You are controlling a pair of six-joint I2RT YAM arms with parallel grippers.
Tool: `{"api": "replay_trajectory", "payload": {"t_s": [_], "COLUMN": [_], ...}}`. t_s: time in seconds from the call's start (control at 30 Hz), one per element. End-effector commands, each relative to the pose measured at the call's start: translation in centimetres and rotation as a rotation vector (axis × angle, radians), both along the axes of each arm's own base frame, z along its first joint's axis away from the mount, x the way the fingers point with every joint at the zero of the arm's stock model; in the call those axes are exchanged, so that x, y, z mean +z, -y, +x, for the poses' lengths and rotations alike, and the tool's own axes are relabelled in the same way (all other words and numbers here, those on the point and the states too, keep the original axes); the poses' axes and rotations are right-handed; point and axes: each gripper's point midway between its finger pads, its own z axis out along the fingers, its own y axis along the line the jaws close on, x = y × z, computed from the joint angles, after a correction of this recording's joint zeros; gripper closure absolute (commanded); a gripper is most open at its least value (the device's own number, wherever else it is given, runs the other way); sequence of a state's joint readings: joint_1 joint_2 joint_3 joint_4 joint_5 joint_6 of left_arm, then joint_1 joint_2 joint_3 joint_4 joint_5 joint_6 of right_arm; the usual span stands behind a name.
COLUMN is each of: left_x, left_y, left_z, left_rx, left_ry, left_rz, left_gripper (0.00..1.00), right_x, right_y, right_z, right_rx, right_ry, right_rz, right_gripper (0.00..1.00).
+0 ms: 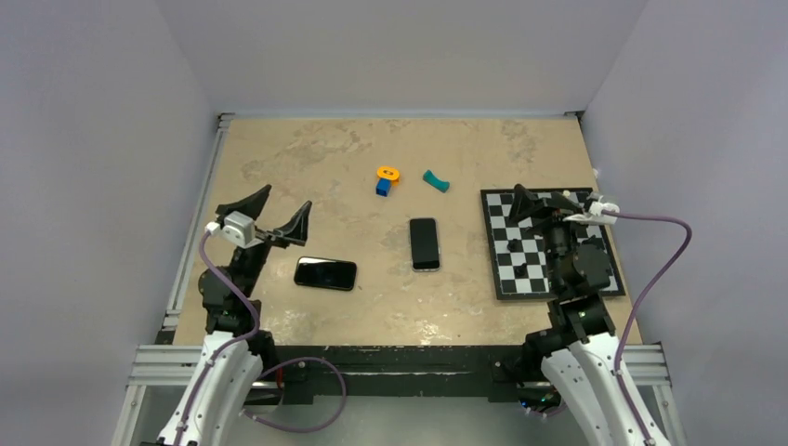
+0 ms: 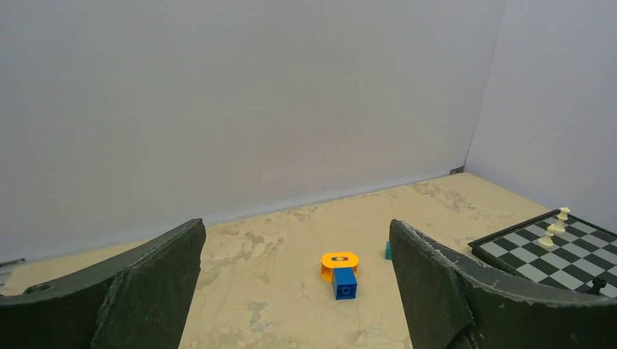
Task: Take the phone out of the phone case
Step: Pick up the phone at the center of the board.
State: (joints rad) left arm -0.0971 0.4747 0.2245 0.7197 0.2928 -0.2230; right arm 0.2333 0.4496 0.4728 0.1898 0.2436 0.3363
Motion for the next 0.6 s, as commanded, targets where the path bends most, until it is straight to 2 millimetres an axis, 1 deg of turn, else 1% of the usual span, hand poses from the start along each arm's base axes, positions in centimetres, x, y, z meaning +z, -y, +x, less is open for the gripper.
{"api": "replay_trajectory", "payload": {"t_s": [0.0, 0.07, 0.13, 0.23, 0.33, 0.43, 0.47, 0.57], "left_x": [2.4, 2.3, 2.4, 1.8, 1.8, 1.5, 1.4, 1.7], "left_y": [-1.3, -1.6, -1.9, -2.6, -4.1, -5.8, -6.1, -7.3], "left_z": [0.2, 0.6, 1.0, 2.0, 3.0, 3.9, 4.1, 4.4], "left_rx": [0.068, 0.083, 0.1, 0.136, 0.218, 0.313, 0.332, 0.411], "left_ry": [0.006, -0.034, -0.07, -0.162, -0.238, -0.316, -0.342, -0.436], "left_rz": [-0.017, -0.037, -0.063, -0.111, -0.197, -0.298, -0.316, -0.382], "left_gripper": [0.0, 0.0, 0.0, 0.0, 0.0, 0.0, 0.0, 0.0], "right_x": [2.3, 1.7, 1.1, 0.5, 0.4, 0.3, 0.3, -1.4], "right_y": [1.8, 2.2, 1.9, 0.5, -1.3, -2.4, -2.6, -2.8], "right_z": [0.0, 0.2, 0.5, 1.2, 1.7, 2.3, 2.6, 3.9], "right_rx": [-0.099, -0.128, -0.114, -0.045, 0.044, 0.094, 0.1, 0.1], "right_ry": [0.013, -0.026, -0.057, -0.091, -0.132, -0.177, -0.188, -0.275], "right_rz": [0.044, 0.056, 0.042, 0.03, 0.039, 0.054, 0.05, -0.014], "right_gripper": [0.02, 0.02, 0.02, 0.02, 0.02, 0.02, 0.02, 0.02]}}
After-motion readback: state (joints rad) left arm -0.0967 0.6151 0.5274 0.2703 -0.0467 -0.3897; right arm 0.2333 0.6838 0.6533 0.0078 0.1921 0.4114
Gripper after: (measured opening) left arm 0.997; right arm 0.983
